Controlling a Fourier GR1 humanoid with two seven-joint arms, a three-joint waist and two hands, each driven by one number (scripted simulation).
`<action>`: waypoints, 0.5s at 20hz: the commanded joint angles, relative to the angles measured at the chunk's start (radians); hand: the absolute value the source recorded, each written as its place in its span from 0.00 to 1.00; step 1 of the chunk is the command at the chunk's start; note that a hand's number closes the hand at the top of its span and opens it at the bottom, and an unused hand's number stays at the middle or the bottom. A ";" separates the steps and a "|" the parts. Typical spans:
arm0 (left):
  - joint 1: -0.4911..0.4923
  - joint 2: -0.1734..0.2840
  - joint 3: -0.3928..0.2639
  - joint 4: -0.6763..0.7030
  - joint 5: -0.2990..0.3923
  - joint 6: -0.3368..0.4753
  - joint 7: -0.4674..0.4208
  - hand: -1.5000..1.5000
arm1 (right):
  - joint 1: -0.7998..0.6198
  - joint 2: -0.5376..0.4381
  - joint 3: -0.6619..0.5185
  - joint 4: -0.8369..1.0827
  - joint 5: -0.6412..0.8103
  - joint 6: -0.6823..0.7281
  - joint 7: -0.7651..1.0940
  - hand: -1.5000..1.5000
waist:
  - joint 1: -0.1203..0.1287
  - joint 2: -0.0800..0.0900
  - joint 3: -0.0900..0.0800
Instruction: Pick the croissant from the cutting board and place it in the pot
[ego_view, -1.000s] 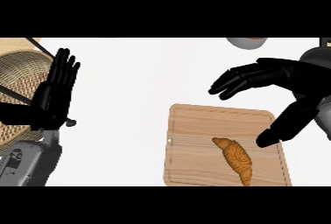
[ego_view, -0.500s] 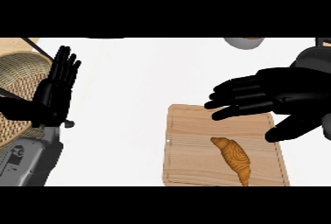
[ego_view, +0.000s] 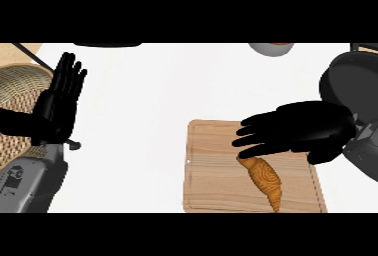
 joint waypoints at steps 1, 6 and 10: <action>0.059 0.006 0.008 -0.046 0.006 -0.014 0.018 0.50 | -0.007 0.033 0.058 0.073 0.082 0.069 -0.089 0.00 | -0.004 -0.005 -0.001; 0.002 0.012 0.041 -0.021 -0.003 -0.015 0.035 0.50 | 0.008 0.074 0.105 0.161 0.163 0.008 -0.126 0.00 | -0.012 -0.004 -0.001; 0.035 -0.006 0.034 -0.027 -0.036 -0.009 0.015 0.50 | 0.021 0.105 0.109 0.159 0.196 -0.003 -0.142 0.00 | -0.018 -0.006 -0.001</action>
